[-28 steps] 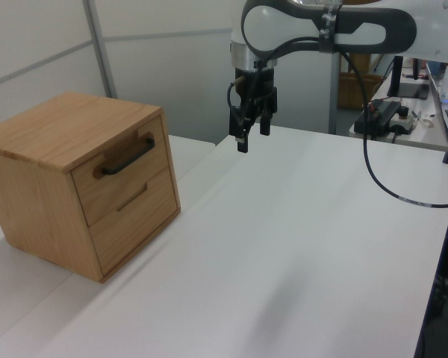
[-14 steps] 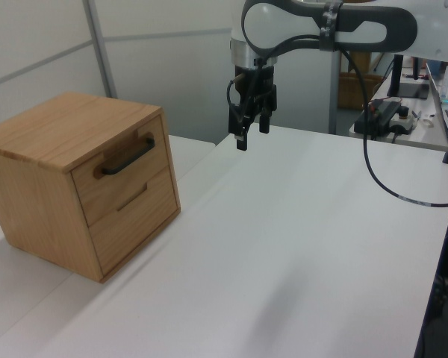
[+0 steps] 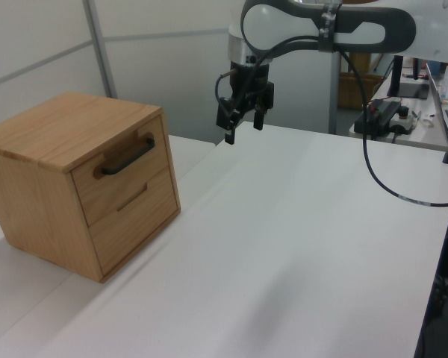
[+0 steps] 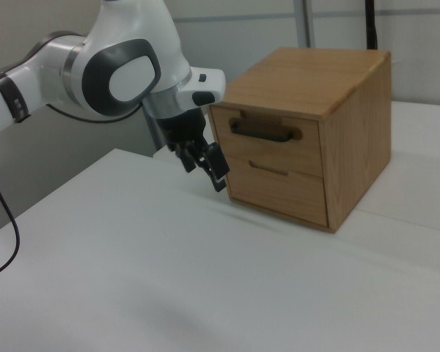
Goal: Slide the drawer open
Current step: 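Move the gripper toward the black handle of the upper drawer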
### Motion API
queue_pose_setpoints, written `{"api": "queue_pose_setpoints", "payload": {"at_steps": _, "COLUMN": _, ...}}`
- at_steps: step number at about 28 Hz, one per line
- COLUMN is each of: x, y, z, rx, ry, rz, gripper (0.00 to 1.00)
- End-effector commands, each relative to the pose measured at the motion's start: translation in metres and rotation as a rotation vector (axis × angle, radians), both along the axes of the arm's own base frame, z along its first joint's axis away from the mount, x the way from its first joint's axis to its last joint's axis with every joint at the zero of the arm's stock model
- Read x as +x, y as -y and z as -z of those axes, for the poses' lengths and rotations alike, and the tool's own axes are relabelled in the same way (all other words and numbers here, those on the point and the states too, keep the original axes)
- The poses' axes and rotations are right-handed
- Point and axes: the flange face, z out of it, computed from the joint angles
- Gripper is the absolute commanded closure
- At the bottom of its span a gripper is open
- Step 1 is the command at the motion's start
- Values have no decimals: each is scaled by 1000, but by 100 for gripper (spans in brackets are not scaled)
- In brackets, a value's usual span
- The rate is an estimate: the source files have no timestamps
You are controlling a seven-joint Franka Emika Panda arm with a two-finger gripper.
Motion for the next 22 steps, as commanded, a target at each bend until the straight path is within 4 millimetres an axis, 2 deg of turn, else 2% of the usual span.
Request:
{"api": "queue_pose_setpoints", "payload": {"at_steps": 1, "x": 11, "y": -6, "z": -7, "rx": 76, "ry": 101, "rz": 259, "gripper": 0}}
{"api": "queue_pose_setpoints", "payload": {"at_steps": 4, "x": 17, "y": -7, "z": -2, "rx": 107, "ry": 112, "rz": 406, "gripper": 0}}
{"api": "queue_pose_setpoints", "payload": {"at_steps": 7, "x": 23, "y": -19, "z": -2, "rx": 158, "ry": 130, "rz": 595, "gripper": 0}}
{"api": "queue_pose_setpoints", "payload": {"at_steps": 10, "x": 32, "y": -27, "z": 8, "rx": 177, "ry": 143, "rz": 772, "gripper": 0}}
{"api": "queue_pose_setpoints", "payload": {"at_steps": 15, "x": 42, "y": -41, "z": 14, "rx": 189, "ry": 144, "rz": 860, "gripper": 0}}
{"api": "queue_pose_setpoints", "payload": {"at_steps": 17, "x": 49, "y": -44, "z": 24, "rx": 199, "ry": 131, "rz": 914, "gripper": 0}}
{"api": "queue_pose_setpoints", "payload": {"at_steps": 22, "x": 69, "y": -54, "z": 26, "rx": 257, "ry": 165, "rz": 1012, "gripper": 0}}
